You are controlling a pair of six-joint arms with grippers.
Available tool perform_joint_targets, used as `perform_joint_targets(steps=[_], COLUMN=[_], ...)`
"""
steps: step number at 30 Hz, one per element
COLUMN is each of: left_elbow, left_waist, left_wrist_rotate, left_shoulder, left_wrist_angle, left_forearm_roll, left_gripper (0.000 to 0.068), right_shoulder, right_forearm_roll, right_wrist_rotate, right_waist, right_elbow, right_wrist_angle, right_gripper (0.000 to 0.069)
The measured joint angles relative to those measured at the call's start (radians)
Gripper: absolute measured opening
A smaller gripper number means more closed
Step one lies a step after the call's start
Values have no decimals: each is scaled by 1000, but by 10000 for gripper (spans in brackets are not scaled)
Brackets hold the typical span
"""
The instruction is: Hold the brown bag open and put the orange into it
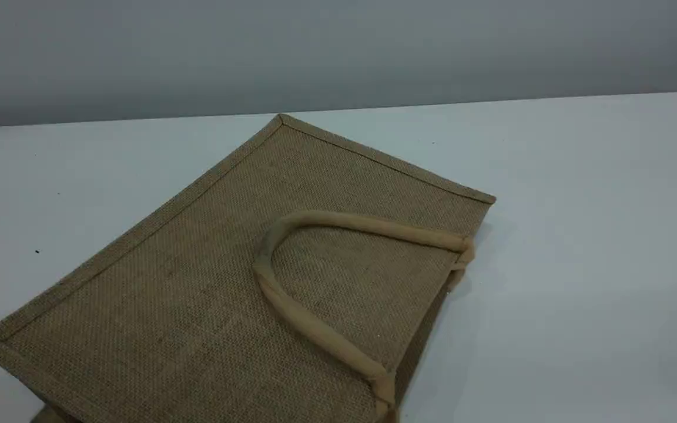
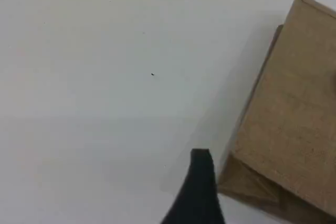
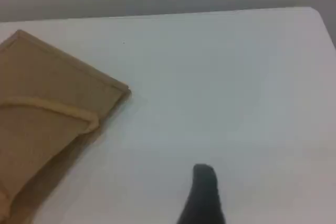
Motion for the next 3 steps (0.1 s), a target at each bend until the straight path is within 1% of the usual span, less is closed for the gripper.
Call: perform_joint_targets(steps=[3], left_elbow=[0], left_waist=[0], left_wrist_rotate=[0], left_shoulder=[0], left_wrist_angle=[0], left_forearm_roll=[0], left_gripper=[575], right_shoulder=[0], right_forearm_roll=[0], right_wrist_rotate=[0], right_waist=[0], right_elbow=[0], right_wrist_angle=[0], right_gripper=[509])
